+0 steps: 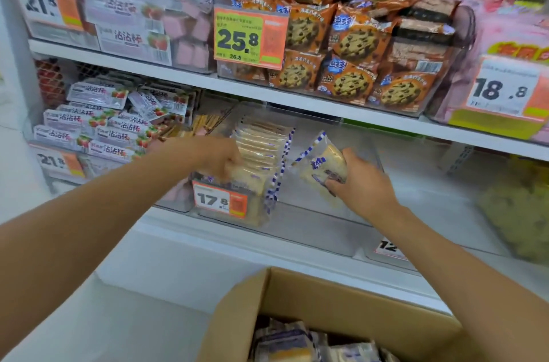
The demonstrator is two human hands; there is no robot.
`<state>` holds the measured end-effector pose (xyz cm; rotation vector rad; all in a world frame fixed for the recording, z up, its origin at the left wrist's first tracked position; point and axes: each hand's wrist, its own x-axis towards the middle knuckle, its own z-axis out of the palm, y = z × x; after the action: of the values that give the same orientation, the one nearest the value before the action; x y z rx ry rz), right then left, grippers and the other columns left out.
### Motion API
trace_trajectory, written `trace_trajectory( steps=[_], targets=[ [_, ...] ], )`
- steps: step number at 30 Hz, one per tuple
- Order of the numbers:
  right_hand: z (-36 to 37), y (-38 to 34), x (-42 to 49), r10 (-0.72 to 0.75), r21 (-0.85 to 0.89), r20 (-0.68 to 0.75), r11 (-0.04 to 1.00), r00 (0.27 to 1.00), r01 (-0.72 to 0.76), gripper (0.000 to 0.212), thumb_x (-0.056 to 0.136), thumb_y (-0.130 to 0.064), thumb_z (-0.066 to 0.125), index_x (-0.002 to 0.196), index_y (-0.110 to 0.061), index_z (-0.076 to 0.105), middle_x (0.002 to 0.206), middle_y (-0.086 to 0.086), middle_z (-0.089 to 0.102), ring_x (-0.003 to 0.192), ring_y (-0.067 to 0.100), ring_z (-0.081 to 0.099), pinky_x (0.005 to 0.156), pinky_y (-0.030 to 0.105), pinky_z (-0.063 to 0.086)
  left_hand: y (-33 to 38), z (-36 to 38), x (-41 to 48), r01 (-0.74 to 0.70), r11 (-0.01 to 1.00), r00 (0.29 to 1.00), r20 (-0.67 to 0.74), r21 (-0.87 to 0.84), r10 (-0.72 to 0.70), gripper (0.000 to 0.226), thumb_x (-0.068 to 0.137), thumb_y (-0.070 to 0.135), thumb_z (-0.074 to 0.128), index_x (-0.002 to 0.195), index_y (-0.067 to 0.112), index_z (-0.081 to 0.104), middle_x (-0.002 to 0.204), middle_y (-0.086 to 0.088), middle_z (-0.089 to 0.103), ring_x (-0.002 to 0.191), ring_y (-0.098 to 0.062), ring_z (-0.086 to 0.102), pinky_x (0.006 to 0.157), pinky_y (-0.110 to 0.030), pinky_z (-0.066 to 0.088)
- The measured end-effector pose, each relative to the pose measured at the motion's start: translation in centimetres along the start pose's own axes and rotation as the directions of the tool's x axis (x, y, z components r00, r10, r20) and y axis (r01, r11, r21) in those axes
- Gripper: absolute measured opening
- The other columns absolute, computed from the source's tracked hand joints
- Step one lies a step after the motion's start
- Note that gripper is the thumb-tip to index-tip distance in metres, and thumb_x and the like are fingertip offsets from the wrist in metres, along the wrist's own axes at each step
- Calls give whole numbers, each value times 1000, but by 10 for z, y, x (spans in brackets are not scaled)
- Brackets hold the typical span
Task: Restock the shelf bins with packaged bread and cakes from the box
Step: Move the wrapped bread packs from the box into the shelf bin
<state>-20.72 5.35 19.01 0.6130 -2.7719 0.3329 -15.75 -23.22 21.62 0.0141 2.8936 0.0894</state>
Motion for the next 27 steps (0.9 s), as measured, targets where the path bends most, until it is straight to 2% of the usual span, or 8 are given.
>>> trace_trajectory(
  steps=[2,6,9,12,14,17,20,27],
  targets=[
    [7,-1,5,20,32,37,999,999,-22,44,85,-39,67,116,-20,43,103,7,64,94,33,62,71,37,48,1,3,6,1,1000,1000,31,-14,-1,67,88,24,67,148,27,39,151,-2,40,130,-26,48,108,-41,42],
    [14,-2,12,45,41,79,998,996,-48,46,84,-39,70,117,-19,43,92,3,57,87,30,58,65,33,40,23,22,4,-79,995,990,-124,-53,72,59,103,44,32,156,29,12,165,1,2,151,-20,3,121,-47,5],
    [15,2,22,85,60,88,994,992,-90,44,83,-32,70,114,-14,44,90,4,55,78,28,52,65,34,43,26,48,4,-72,996,996,40,-59,74,57,103,51,13,155,35,-4,163,6,-15,150,-15,-15,120,-50,-5],
    [17,10,43,126,45,124,990,984,-132,41,79,-29,70,106,-12,45,93,7,61,84,29,61,69,38,53,25,38,11,-71,974,992,-115,-217,47,59,102,56,18,155,36,4,163,8,-10,149,-14,-15,118,-50,-9],
    [24,9,65,128,-1,159,992,979,-130,43,75,-28,71,105,-13,43,94,9,61,88,31,62,71,39,53,25,39,23,-64,979,978,-208,-194,23,61,99,60,18,155,38,3,164,4,-12,149,-15,-16,117,-49,-12],
    [45,9,100,115,-118,149,988,982,-98,53,77,-26,69,121,-16,41,102,10,58,99,32,60,82,40,47,23,55,40,-11,998,988,-153,-54,3,64,97,63,11,154,37,-5,163,4,-16,149,-15,-19,117,-50,-13],
    [83,17,131,131,-348,186,935,974,-59,64,82,-38,67,135,-18,36,117,11,54,111,30,50,98,43,35,20,62,45,-5,999,982,-190,-35,-1,65,96,65,8,153,39,-7,163,3,-16,149,-15,-19,118,-50,-13],
    [119,32,156,34,-429,-172,897,985,-106,73,76,-25,72,140,-21,37,138,13,39,128,33,37,107,48,26,20,64,42,-6,1000,975,-222,-16,2,66,93,66,2,152,41,-14,162,5,-19,148,-14,-22,119,-48,-13]
  ],
)
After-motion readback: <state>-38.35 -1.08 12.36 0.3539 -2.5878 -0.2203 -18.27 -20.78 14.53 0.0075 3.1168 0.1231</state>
